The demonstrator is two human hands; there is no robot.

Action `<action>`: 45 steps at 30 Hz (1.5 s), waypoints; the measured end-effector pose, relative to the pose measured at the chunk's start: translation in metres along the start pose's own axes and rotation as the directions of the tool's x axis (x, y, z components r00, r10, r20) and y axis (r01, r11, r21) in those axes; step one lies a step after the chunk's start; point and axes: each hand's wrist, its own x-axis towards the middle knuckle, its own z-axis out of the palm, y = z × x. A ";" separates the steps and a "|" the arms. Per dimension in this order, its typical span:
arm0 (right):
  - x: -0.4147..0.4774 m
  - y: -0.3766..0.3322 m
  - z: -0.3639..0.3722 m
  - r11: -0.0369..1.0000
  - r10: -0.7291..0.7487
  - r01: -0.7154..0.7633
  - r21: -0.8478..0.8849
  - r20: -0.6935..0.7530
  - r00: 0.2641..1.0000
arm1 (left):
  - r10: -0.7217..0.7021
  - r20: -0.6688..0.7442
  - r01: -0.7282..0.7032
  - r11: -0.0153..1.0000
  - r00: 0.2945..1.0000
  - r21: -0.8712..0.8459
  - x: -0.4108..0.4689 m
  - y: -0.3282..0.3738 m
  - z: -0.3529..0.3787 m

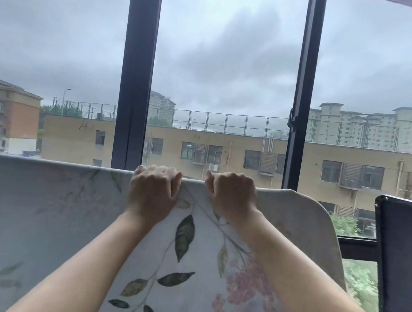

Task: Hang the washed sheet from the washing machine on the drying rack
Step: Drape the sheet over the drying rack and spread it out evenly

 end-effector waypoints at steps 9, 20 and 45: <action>0.010 -0.027 0.019 0.996 0.028 -0.037 -0.084 -0.105 0.994 | 0.056 -0.053 -0.055 0.998 0.997 0.020 -0.007 -0.053 0.003; 0.013 -0.033 0.030 0.994 0.069 -0.084 -0.068 -0.200 0.977 | -0.013 -0.034 0.016 0.998 0.999 0.067 -0.025 -0.205 -0.024; 0.060 -0.188 0.051 0.978 0.081 -0.136 -0.161 -0.309 0.948 | -0.061 -0.038 0.062 0.998 0.997 0.012 -0.038 -0.337 -0.040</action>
